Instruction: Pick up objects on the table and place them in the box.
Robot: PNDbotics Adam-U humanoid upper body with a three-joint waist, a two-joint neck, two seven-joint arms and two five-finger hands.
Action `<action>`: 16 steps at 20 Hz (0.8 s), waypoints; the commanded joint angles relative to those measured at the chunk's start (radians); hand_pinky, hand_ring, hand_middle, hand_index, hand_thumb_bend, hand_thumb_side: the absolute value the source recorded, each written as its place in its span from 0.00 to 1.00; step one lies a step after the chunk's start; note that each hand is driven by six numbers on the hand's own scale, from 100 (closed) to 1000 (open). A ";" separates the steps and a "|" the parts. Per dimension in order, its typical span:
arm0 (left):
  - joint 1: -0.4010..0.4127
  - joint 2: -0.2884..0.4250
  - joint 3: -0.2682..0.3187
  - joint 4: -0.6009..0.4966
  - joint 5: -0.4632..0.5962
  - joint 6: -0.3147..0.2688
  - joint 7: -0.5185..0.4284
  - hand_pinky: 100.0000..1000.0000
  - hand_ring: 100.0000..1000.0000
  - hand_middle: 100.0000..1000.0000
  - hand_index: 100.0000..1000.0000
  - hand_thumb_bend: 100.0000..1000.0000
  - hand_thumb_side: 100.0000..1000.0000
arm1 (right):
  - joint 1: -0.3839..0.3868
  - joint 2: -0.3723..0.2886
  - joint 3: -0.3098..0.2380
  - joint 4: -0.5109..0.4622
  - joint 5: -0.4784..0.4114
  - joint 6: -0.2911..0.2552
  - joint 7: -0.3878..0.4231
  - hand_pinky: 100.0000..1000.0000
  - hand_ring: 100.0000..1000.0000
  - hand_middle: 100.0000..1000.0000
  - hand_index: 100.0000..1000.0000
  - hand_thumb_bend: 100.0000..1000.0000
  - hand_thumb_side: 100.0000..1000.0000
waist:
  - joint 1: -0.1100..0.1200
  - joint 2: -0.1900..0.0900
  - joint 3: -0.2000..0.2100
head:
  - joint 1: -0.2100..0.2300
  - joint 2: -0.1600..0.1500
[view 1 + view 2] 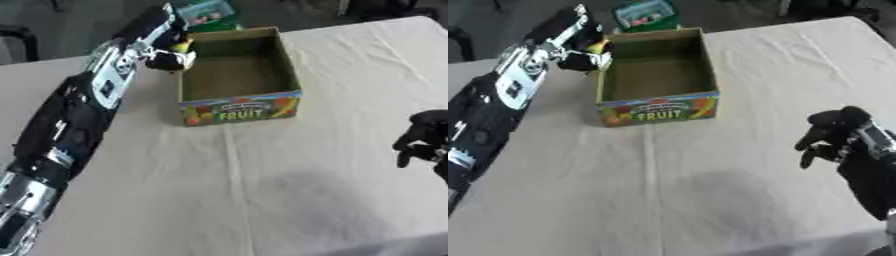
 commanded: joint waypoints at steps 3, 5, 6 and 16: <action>-0.036 -0.007 0.035 0.053 -0.072 0.026 0.071 0.14 0.05 0.00 0.25 0.00 0.08 | -0.032 -0.005 0.012 -0.015 0.001 0.004 0.017 0.33 0.50 0.44 0.64 0.00 0.69 | 0.004 0.001 -0.039 | 0.021 -0.037; -0.037 -0.013 0.046 0.076 -0.096 0.039 0.110 0.22 0.13 0.07 0.33 0.00 0.07 | -0.041 -0.002 0.017 -0.016 0.001 0.006 0.022 0.33 0.50 0.44 0.64 0.00 0.70 | 0.008 0.011 -0.062 | 0.027 -0.048; -0.037 -0.017 0.049 0.086 -0.106 0.041 0.125 0.24 0.15 0.08 0.34 0.00 0.06 | -0.044 0.000 0.019 -0.017 0.002 0.008 0.025 0.33 0.50 0.44 0.64 0.00 0.70 | 0.010 0.016 -0.074 | 0.029 -0.054; -0.021 -0.042 0.038 0.050 -0.128 0.010 0.212 0.58 0.55 0.56 0.75 0.34 0.25 | -0.054 0.011 0.023 -0.015 0.015 0.016 0.032 0.33 0.50 0.44 0.64 0.00 0.73 | 0.019 0.033 -0.087 | 0.027 -0.064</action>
